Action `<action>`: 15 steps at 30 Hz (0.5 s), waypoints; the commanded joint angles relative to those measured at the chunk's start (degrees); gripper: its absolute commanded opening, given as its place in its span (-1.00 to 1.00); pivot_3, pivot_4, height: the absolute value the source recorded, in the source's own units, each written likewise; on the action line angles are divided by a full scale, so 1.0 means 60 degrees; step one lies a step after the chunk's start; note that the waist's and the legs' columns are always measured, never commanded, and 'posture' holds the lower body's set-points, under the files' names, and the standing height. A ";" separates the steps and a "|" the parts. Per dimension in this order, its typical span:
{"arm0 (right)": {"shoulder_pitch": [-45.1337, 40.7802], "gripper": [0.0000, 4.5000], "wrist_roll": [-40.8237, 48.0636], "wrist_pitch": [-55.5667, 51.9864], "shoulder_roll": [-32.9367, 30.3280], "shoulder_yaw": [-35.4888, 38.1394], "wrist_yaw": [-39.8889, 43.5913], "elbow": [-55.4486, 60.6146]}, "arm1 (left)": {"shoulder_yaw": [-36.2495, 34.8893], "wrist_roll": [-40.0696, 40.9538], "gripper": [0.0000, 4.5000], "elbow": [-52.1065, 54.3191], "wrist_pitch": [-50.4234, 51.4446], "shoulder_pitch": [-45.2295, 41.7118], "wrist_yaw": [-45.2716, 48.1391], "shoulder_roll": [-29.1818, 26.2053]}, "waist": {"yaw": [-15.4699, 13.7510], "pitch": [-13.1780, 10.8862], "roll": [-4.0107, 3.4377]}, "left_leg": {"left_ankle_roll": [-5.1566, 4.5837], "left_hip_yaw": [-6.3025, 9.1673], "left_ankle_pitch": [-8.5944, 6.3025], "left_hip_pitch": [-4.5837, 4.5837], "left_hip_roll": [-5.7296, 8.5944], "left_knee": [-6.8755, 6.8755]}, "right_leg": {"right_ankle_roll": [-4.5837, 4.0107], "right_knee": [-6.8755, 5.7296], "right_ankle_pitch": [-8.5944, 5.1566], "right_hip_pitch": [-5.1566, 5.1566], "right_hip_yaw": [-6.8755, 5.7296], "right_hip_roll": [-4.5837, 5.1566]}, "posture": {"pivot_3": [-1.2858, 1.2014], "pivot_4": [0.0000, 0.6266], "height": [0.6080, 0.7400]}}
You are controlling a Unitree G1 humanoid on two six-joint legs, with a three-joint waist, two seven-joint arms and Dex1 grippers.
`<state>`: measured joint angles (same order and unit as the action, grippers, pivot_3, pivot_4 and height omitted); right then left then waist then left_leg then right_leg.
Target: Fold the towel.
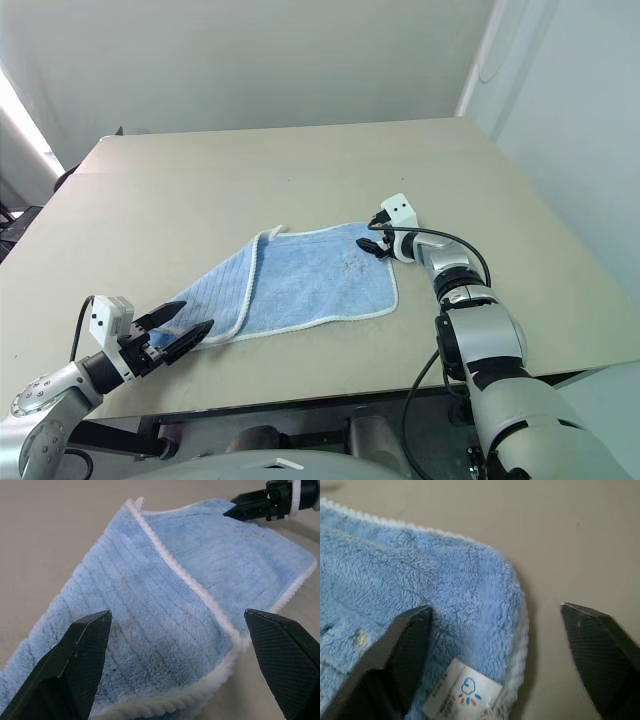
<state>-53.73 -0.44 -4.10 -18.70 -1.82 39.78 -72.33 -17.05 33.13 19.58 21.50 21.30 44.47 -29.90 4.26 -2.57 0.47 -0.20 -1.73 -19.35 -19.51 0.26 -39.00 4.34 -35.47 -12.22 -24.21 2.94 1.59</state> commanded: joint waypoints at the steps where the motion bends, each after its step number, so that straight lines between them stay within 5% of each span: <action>1: -0.0355 0.23 -0.0435 0.0188 0.0209 -0.0205 -0.0310 -0.0111 | -0.0460 0.0167 1.00 0.0560 -0.0199 -0.0002 -0.0007 -0.0175 | 0.0009 0.0001 0.0000 | 0.0000 0.0000 0.0000 0.0002 -0.0001 0.0000 | 0.0000 -0.0001 0.0000 0.0000 0.0000 -0.0001 | 0.03 -1.00 1.00; 8: -0.0429 -0.91 -0.0485 0.0324 0.0511 0.0000 -0.0730 -0.0175 | -0.0477 0.0121 1.00 0.0750 -0.0147 -0.0045 0.0004 -0.0232 | 0.0019 0.0008 -0.0004 | 0.0000 0.0000 0.0001 0.0016 0.0000 -0.0005 | -0.0002 -0.0010 0.0000 0.0016 0.0000 -0.0003 | 0.03 -1.00 1.00; 15: -0.0502 -0.99 -0.0341 0.0338 0.0506 0.0265 -0.0663 -0.0046 | 0.0414 -0.0433 1.00 0.1230 -0.0082 0.0084 0.0051 -0.0478 | 0.0022 0.0006 -0.0007 | 0.0000 -0.0001 0.0001 0.0012 0.0002 -0.0005 | -0.0001 -0.0004 0.0000 0.0015 0.0000 -0.0004 | 0.03 -1.00 1.00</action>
<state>-54.77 -3.11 -2.54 -15.72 -1.39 36.23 -73.32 -15.64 31.30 24.73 21.20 22.10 44.78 -32.30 4.40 -2.53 0.42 -0.19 -1.73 -19.34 -19.45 0.27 -39.03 4.33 -35.49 -12.22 -24.12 2.94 1.57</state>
